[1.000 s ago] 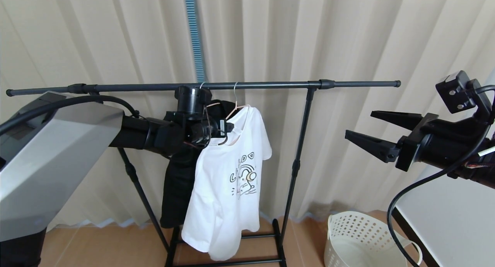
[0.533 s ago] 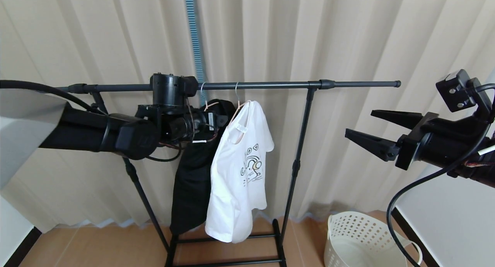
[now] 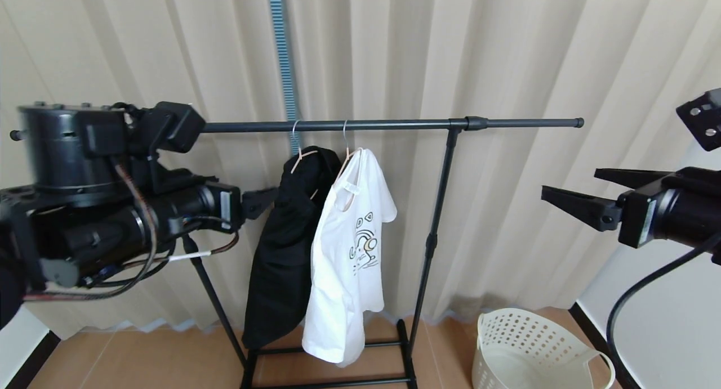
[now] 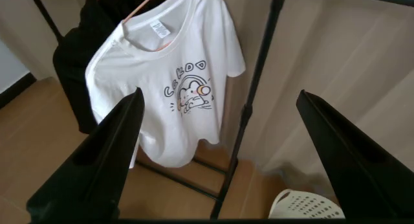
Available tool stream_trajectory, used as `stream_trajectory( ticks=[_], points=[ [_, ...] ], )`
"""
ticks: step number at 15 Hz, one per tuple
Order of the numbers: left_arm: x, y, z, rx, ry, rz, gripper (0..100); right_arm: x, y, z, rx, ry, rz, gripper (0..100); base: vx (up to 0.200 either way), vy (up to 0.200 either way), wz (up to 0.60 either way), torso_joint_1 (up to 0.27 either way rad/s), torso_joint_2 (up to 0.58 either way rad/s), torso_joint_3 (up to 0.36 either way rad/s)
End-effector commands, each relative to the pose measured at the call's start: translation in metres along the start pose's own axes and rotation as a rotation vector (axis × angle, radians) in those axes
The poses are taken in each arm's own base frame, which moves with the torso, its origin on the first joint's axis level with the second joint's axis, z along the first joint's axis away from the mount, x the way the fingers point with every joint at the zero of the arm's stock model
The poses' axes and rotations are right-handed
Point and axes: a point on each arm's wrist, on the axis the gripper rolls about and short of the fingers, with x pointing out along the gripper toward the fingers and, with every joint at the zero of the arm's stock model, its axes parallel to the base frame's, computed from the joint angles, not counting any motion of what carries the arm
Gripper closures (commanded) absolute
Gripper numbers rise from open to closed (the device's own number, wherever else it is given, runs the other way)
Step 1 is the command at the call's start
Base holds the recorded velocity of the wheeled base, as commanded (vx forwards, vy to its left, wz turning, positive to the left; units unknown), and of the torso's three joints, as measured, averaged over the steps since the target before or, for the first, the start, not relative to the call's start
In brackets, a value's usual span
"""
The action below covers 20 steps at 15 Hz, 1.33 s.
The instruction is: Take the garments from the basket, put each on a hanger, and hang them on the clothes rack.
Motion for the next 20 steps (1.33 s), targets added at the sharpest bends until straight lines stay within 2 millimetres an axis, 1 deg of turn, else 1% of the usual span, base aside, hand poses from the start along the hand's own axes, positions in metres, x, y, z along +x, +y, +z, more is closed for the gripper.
stream_trajectory(
  ticks=[1,2,3,4,6,7,8,9,10,11,13,15,17,18,20],
  points=[
    [-0.085,0.009,-0.031,0.011,-0.070,0.000,0,-0.063,0.010,-0.009,-0.013,-0.045,-0.055,0,0.000,0.000,0.00,0.000,0.00,0.000],
    [-0.095,0.010,-0.040,0.011,-0.068,-0.003,0,-0.074,0.011,-0.016,-0.015,-0.036,-0.056,0,0.000,0.000,0.00,0.000,0.00,0.000],
    [-0.118,0.011,-0.068,0.014,-0.058,-0.005,0,-0.108,0.013,-0.041,-0.021,-0.031,-0.061,0,0.000,0.000,0.00,0.000,0.00,0.000],
    [-0.131,0.012,-0.087,0.015,-0.052,-0.007,0,-0.129,0.012,-0.063,-0.022,-0.039,-0.058,0,0.000,0.000,0.00,0.000,0.00,0.000],
    [-0.147,0.013,-0.107,0.013,-0.064,-0.008,0,-0.152,0.011,-0.094,-0.019,-0.070,-0.061,0,0.000,0.000,0.00,0.000,0.00,0.000],
    [-0.147,0.013,-0.107,0.013,-0.064,-0.008,0,-0.152,0.011,-0.094,-0.019,-0.070,-0.061,0,0.000,0.000,0.00,0.000,0.00,0.000],
    [-0.166,0.014,-0.144,0.012,-0.066,-0.011,0,-0.172,0.011,-0.146,-0.019,-0.084,-0.097,0,0.000,0.000,0.00,0.000,0.00,0.000],
    [-0.169,0.014,-0.154,0.013,-0.060,-0.013,0,-0.174,0.011,-0.160,-0.022,-0.085,-0.093,0,0.000,0.000,0.00,0.000,0.00,0.000],
    [-0.176,0.014,-0.167,0.010,-0.083,-0.012,0,-0.174,0.011,-0.189,-0.034,-0.093,-0.078,0,0.000,0.000,0.00,0.000,0.00,0.000],
    [-0.182,0.015,-0.169,0.002,-0.110,-0.012,0,-0.172,0.011,-0.202,-0.034,-0.085,-0.075,0,0.000,0.000,0.00,0.000,0.00,0.000],
    [-0.193,0.015,-0.185,0.003,-0.088,-0.055,0,-0.171,0.011,-0.209,-0.034,-0.079,-0.073,0,0.000,0.000,0.00,0.000,0.00,0.000],
    [-0.206,0.014,-0.208,0.002,-0.051,-0.126,0,-0.169,0.011,-0.210,-0.034,-0.058,-0.070,0,0.000,0.000,0.00,0.000,0.00,0.000],
    [-0.209,0.014,-0.211,-0.015,-0.082,-0.110,0,-0.168,0.011,-0.210,-0.032,-0.045,-0.083,0,0.000,0.000,0.00,0.000,0.00,0.000],
    [-0.211,0.013,-0.212,-0.032,-0.099,-0.038,0,-0.167,0.012,-0.209,-0.018,-0.033,-0.145,0,0.000,0.000,0.00,0.000,0.00,0.000],
    [-0.211,0.012,-0.212,-0.065,-0.099,0.112,0,-0.169,0.013,-0.210,-0.003,-0.050,-0.211,0,0.000,0.000,0.00,0.000,0.00,0.000]
  ],
)
